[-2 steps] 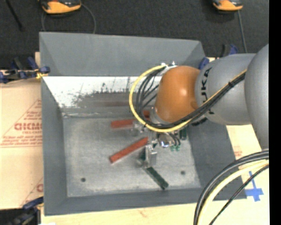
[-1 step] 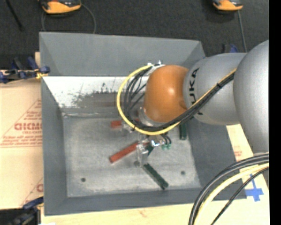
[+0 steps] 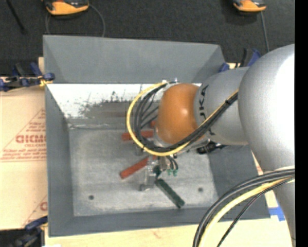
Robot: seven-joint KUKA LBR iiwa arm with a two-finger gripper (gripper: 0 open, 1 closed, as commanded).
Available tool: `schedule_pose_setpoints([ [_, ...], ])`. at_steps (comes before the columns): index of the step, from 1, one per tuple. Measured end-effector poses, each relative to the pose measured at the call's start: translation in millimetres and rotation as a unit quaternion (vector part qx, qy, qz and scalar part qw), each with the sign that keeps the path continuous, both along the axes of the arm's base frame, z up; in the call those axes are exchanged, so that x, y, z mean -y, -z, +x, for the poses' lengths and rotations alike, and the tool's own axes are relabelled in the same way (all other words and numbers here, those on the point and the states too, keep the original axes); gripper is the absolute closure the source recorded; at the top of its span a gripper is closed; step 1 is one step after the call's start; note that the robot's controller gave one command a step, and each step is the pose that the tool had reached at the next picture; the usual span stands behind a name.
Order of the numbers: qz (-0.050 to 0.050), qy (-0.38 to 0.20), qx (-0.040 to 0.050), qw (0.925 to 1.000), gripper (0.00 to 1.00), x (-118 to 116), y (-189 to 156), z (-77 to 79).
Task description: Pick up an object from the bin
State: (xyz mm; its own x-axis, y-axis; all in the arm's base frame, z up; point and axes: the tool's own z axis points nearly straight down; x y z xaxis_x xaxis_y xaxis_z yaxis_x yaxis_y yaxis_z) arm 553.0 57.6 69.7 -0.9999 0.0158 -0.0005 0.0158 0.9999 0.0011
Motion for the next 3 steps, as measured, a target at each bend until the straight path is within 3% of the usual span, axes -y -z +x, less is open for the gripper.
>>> schedule_pose_setpoints([
  [1, 0.000, 0.000, 0.0012, 1.0000, 0.00, 1, -1, 1.0],
  [2, 0.000, 0.000, 0.0019, 1.0000, 1.00, 0, -1, 1.6],
  [3, 0.000, -0.001, 0.0039, 1.0000, 1.00, 1, -55, 3.9],
])
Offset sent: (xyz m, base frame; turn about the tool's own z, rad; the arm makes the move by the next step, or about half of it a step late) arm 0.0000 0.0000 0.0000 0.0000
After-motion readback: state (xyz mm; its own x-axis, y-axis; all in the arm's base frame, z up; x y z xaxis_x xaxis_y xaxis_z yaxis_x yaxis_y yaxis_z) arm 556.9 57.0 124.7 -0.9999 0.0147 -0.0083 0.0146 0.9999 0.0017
